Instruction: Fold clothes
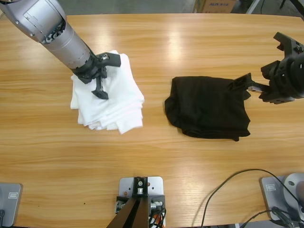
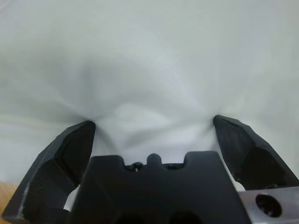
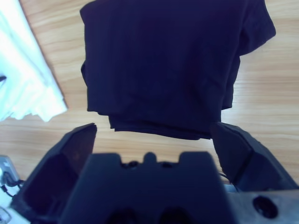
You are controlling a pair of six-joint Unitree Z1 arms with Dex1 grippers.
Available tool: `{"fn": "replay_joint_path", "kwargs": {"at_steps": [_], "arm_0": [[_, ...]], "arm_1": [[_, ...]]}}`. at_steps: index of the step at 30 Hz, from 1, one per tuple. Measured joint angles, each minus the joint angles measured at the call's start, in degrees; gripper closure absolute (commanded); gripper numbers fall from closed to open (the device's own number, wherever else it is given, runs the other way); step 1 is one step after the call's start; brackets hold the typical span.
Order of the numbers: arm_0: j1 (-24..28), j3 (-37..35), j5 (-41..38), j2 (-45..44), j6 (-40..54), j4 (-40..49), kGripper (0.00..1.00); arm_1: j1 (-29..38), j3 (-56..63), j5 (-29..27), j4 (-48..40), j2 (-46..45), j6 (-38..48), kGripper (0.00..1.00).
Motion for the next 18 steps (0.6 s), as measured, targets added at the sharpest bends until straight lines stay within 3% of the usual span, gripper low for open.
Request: {"fn": "replay_joint_path", "kwargs": {"at_steps": [6,12,18], "arm_0": [[-5.46,1.79,0.00,-0.71,3.70,-0.28,0.011],[-7.47,3.50,0.00,-1.84,4.20,-0.90,0.009],[-8.80,6.99,0.00,-4.36,4.21,-0.99,0.009]], "arm_1": [[0.00,2.75,0.00,-0.53,-0.54,0.12,0.000],[-0.37,4.96,2.12,-4.01,-4.79,0.11,0.000],[-6.87,5.52,5.73,-6.36,-11.53,-0.39,0.000]]}}
